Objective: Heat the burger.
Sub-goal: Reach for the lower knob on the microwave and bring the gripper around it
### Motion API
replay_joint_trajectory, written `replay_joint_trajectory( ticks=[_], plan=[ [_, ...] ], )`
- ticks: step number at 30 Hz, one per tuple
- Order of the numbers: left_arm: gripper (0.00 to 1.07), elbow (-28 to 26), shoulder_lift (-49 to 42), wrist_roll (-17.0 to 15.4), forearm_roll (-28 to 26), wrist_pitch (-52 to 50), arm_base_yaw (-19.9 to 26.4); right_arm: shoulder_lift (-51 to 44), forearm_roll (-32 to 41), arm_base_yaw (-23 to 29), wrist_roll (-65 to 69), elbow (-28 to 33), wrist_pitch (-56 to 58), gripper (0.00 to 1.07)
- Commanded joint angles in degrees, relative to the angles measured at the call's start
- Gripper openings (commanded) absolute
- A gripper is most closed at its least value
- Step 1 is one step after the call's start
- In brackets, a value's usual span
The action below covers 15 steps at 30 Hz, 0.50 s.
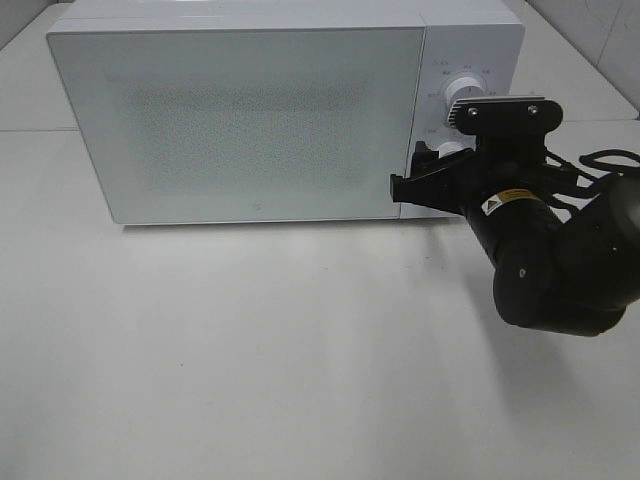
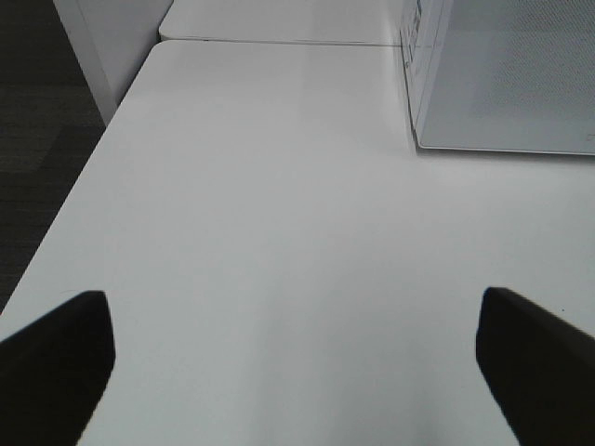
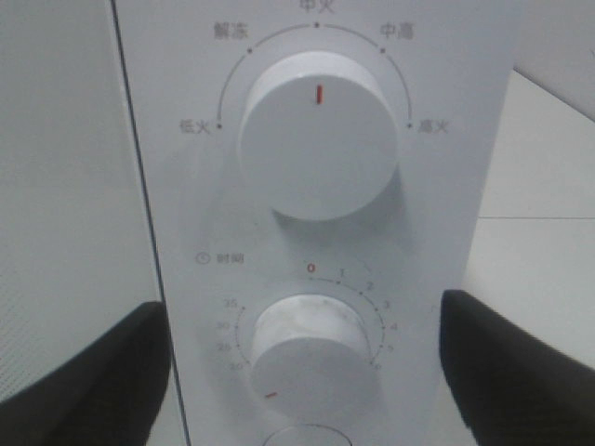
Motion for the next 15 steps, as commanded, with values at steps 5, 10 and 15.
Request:
replay_joint_trajectory(
  ticks=[5,10,15],
  plan=[
    [0.98,0.00,-0.86,0.00,-0.06,0.06,0.11,3.15,-0.29,-0.23,0.63,-3.72,-2.41,0.76],
    [0.98,0.00,-0.86,0.00,-0.06,0.06,0.11,5.61,-0.17,-0.97,0.63,-5.67,-2.23,0.76],
    [0.98,0.00,-0.86,0.00,-0.06,0.06,0.11,7.05,1.20,-0.97,0.63,-5.96,-2.29,0.76]
  ],
)
